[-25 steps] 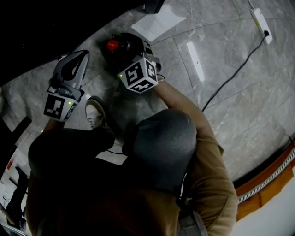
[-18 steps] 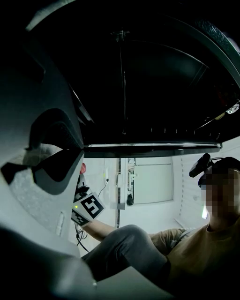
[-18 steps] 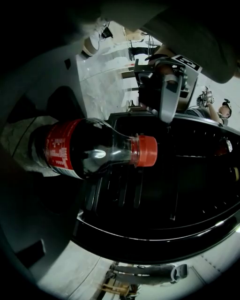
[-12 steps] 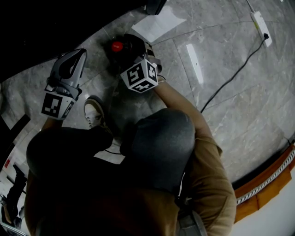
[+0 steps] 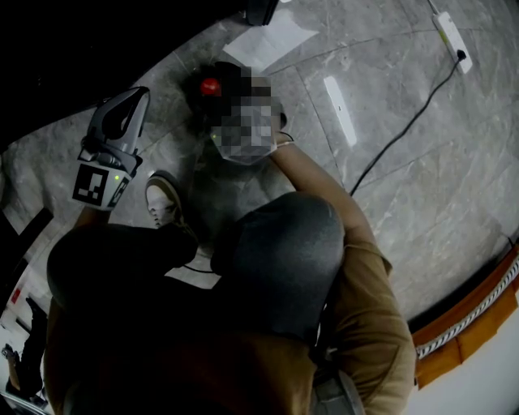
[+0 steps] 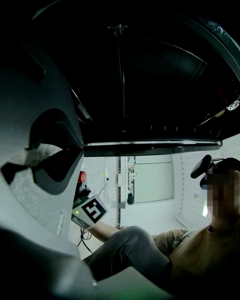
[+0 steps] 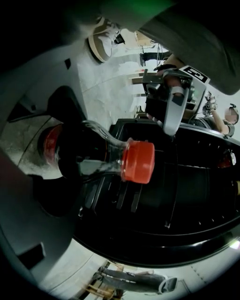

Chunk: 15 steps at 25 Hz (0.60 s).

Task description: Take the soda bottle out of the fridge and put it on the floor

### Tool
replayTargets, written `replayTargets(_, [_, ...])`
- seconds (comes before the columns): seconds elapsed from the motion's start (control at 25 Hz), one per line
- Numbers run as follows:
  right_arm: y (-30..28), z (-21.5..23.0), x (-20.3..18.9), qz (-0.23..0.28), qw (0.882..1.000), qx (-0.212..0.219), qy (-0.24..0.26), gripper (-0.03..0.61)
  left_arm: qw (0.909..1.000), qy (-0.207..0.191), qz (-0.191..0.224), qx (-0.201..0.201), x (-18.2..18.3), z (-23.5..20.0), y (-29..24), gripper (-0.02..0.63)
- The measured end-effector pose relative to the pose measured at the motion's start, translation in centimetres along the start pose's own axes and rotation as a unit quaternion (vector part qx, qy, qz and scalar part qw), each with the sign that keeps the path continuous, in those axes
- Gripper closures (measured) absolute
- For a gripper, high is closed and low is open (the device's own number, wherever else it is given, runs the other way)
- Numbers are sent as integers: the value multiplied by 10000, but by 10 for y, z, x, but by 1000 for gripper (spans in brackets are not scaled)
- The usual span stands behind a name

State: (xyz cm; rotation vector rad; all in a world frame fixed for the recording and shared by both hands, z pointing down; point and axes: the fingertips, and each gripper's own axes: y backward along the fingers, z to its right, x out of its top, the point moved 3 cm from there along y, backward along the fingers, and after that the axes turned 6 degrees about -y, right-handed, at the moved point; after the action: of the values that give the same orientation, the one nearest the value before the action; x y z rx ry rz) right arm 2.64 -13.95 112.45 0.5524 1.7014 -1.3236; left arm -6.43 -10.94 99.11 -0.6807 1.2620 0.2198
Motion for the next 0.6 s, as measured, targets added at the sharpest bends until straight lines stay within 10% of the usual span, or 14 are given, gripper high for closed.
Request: replayTargets(0.6, [40,-6,-9,-122,9998,-164,-60,276,9984,306,252,-393,-7,12,-24,612])
